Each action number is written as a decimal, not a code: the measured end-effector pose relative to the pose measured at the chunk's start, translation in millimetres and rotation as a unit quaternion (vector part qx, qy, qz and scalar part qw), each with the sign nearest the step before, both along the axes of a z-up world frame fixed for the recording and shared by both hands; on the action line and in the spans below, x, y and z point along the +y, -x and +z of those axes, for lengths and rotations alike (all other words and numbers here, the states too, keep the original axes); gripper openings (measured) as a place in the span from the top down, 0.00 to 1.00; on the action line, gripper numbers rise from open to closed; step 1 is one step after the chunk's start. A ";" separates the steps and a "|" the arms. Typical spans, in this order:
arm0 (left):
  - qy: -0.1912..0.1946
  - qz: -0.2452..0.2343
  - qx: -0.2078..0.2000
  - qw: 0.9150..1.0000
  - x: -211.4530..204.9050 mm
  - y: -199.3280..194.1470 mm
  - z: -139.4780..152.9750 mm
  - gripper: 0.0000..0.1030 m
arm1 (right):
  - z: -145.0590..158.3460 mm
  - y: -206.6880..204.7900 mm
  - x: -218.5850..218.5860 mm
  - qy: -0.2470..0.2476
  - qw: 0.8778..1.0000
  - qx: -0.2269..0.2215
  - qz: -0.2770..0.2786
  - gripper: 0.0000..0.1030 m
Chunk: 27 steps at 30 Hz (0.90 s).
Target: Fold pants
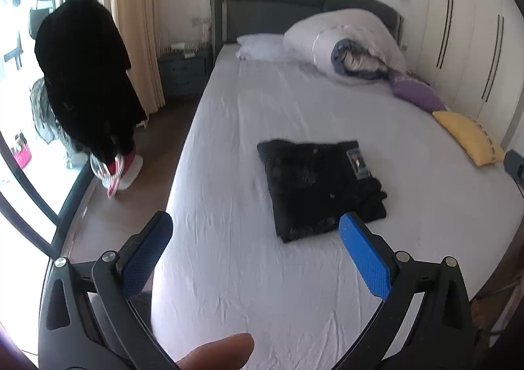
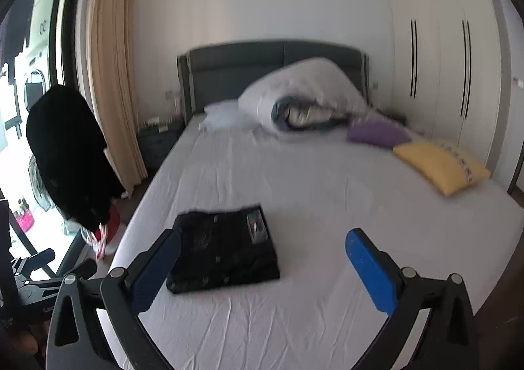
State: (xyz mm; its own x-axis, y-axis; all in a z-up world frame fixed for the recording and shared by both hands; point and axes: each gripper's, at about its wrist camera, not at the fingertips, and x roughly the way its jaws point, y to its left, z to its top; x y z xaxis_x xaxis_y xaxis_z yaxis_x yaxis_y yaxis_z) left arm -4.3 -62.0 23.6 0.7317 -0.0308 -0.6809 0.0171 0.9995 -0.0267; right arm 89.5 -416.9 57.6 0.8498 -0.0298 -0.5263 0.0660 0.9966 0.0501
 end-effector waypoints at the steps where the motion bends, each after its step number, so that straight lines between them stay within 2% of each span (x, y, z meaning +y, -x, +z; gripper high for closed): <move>1: -0.001 0.000 0.004 1.000 -7.0 -5.3 -9.3 0.00 | -5.2 -3.1 3.4 0.005 1.000 0.012 0.002 0.00; 4: 0.000 -0.003 0.018 1.000 -5.7 -32.0 -31.0 0.00 | -21.3 -8.5 10.5 0.015 0.999 0.037 0.004 0.00; 11: 0.001 -0.004 0.040 0.999 -10.4 -50.1 -63.9 0.00 | -47.0 -9.3 27.2 0.018 0.997 0.075 0.020 0.00; 27: -0.001 -0.003 0.050 0.999 -8.3 -53.4 -75.6 0.00 | -65.9 -10.6 37.8 0.016 0.994 0.106 0.035 0.00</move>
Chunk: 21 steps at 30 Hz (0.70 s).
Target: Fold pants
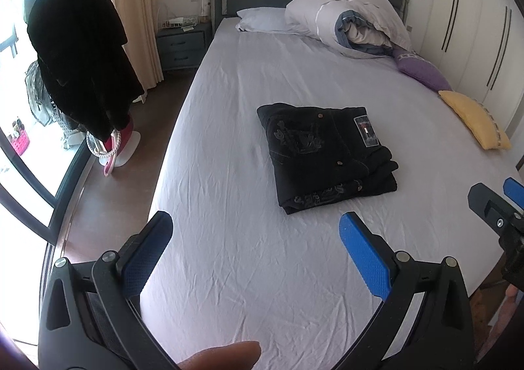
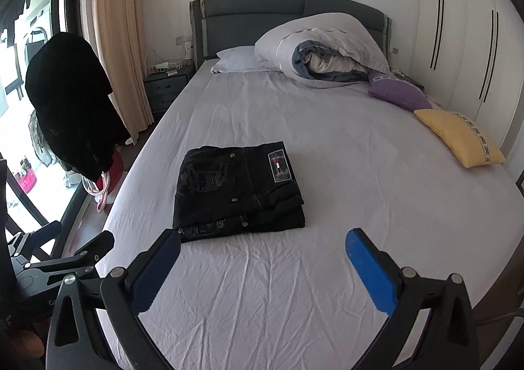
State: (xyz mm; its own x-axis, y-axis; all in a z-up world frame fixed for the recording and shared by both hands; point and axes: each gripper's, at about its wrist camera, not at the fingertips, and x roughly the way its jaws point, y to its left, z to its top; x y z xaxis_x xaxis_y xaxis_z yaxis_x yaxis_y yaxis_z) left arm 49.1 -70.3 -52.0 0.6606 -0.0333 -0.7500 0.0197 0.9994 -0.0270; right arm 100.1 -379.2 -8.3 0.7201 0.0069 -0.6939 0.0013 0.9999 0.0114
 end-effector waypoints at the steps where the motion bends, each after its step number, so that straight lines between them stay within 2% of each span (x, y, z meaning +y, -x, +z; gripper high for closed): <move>1: 0.000 0.000 0.000 1.000 0.1 0.4 0.9 0.00 | -0.7 -0.1 0.4 0.000 1.000 0.001 0.000 0.00; 21: -0.005 0.001 0.004 1.000 -3.1 -2.1 -8.7 0.00 | -9.6 1.4 -2.7 -0.007 1.000 0.016 0.000 0.00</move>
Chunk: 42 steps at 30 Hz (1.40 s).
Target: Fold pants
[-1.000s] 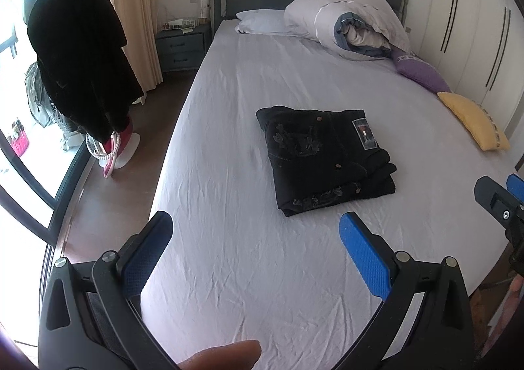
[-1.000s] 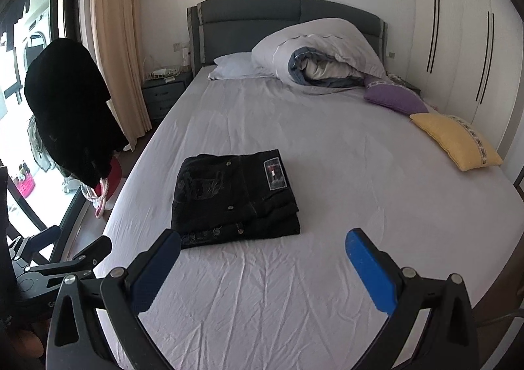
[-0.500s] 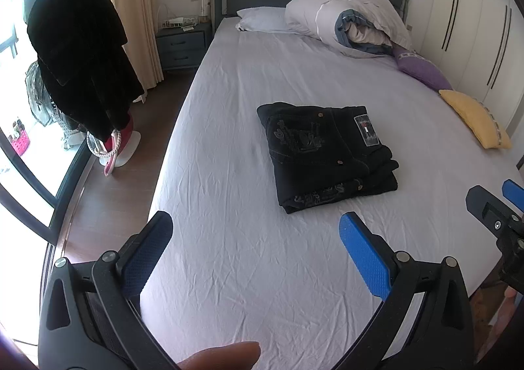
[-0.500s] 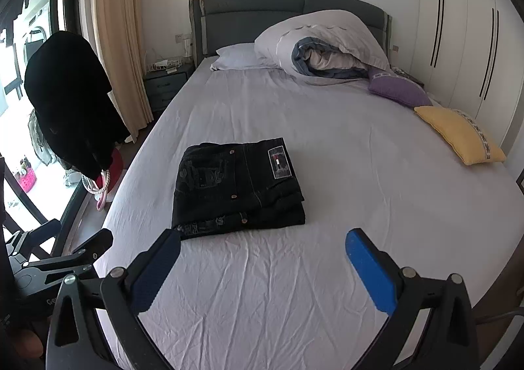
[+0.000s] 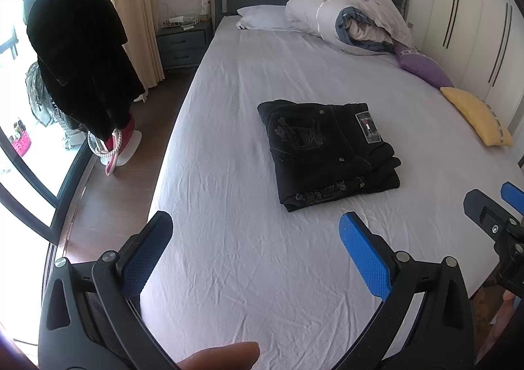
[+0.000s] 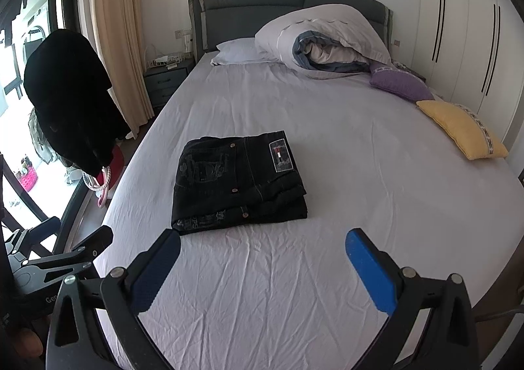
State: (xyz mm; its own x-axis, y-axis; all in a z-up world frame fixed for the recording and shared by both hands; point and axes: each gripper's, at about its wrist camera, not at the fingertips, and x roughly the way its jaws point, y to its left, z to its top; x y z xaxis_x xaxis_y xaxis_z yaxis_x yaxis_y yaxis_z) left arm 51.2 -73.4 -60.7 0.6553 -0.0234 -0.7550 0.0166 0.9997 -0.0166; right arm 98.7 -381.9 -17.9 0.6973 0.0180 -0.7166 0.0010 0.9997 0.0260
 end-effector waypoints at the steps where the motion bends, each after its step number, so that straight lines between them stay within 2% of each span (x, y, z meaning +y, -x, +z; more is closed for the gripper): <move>1: 0.000 0.000 0.000 1.000 0.0 0.2 0.3 0.00 | -0.1 0.2 0.0 0.000 1.000 0.000 0.000 0.00; 42: -0.002 -0.003 0.003 1.000 1.0 -0.5 -5.3 0.00 | -8.8 6.6 1.2 -0.002 1.000 0.004 0.004 0.00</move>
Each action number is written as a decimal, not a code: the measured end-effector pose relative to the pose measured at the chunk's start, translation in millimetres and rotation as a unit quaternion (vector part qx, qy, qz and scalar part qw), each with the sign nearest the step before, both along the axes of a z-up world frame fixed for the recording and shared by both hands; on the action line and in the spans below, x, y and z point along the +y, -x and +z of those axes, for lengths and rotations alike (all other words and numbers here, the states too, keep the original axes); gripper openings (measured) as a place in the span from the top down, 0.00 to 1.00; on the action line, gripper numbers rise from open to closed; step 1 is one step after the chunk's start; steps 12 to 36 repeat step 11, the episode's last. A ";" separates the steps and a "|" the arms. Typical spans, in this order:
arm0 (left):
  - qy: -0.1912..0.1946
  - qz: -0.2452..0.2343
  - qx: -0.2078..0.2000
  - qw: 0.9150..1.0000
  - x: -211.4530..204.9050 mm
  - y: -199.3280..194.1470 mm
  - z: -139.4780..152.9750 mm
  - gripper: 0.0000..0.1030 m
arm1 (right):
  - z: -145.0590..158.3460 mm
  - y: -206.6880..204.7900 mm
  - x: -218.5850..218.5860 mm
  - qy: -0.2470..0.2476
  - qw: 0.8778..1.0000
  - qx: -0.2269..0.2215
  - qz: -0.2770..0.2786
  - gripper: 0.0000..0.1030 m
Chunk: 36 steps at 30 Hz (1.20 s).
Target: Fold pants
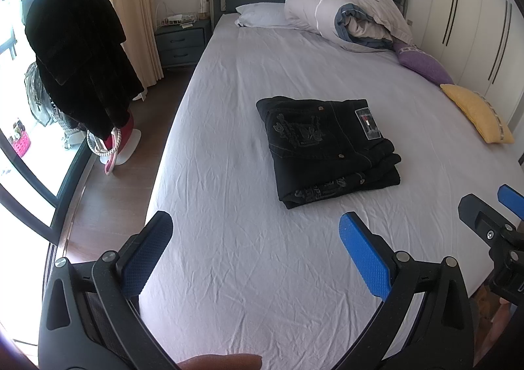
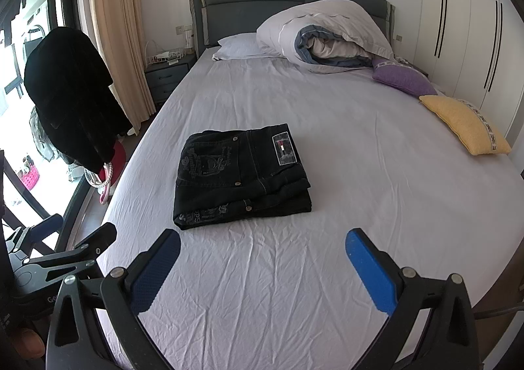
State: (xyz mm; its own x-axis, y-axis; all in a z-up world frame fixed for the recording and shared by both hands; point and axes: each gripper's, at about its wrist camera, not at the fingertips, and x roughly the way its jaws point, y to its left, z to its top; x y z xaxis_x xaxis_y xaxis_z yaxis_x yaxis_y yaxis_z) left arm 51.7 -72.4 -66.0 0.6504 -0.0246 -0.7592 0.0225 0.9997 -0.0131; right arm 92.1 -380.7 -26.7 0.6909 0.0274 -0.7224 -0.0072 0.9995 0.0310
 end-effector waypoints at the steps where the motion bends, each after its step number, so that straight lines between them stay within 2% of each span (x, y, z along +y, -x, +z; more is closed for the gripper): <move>1: 0.001 0.000 0.000 1.000 0.1 -0.3 0.2 0.00 | -0.3 0.5 0.3 0.000 1.000 0.000 0.000 0.00; 10: 0.001 -0.003 -0.003 1.000 3.1 -0.4 -3.4 0.00 | -9.7 8.0 1.6 -0.004 1.000 0.006 0.003 0.00; 36: 0.001 -0.003 -0.002 1.000 3.2 -0.8 -3.5 0.00 | -8.6 5.2 -0.9 -0.004 1.000 0.006 0.004 0.00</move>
